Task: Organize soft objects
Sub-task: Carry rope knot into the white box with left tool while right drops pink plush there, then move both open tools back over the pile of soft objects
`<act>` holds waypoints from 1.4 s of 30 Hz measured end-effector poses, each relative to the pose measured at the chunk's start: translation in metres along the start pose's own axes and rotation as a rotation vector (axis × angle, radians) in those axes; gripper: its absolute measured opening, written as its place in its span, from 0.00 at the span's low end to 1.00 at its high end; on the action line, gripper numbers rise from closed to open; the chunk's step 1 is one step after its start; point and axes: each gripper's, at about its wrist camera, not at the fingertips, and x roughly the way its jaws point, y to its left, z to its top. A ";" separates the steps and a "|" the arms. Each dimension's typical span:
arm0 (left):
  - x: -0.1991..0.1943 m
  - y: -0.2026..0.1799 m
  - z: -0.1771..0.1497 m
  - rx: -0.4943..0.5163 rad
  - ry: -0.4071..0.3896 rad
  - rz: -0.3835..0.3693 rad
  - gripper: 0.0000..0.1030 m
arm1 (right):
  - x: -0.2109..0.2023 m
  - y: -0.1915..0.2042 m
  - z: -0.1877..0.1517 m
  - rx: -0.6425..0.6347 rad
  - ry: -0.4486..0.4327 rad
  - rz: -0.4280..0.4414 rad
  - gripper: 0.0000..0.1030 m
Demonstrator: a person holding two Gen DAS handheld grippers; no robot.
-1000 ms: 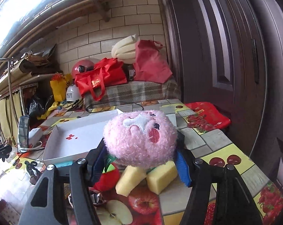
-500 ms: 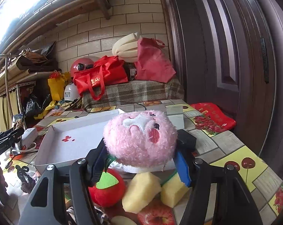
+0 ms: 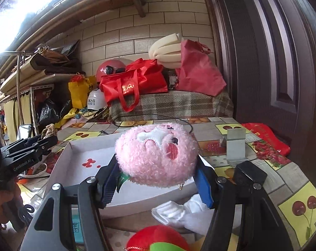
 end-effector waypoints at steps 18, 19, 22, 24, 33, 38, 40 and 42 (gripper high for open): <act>0.050 -0.008 0.000 -0.009 0.213 -0.011 0.45 | 0.061 0.053 0.004 -0.088 0.185 0.047 0.68; 0.050 -0.007 -0.001 -0.014 0.214 0.004 0.48 | 0.063 0.052 0.004 -0.084 0.196 0.044 0.71; 0.047 -0.004 0.000 -0.027 0.198 0.031 0.80 | 0.063 0.053 0.003 -0.085 0.193 0.030 0.83; 0.043 -0.004 0.000 -0.028 0.175 0.045 0.93 | 0.060 0.056 0.002 -0.100 0.183 0.025 0.84; 0.003 0.012 0.001 -0.114 -0.022 0.065 1.00 | 0.033 0.045 0.005 -0.045 0.039 -0.019 1.00; -0.028 0.035 -0.005 -0.221 -0.086 0.094 1.00 | 0.003 0.039 0.004 -0.064 -0.043 -0.033 1.00; -0.040 0.044 -0.008 -0.243 -0.090 0.115 1.00 | -0.008 0.030 0.002 -0.065 -0.050 -0.042 1.00; -0.054 0.046 -0.010 -0.217 -0.056 0.105 1.00 | -0.022 0.017 0.000 -0.050 -0.062 -0.060 1.00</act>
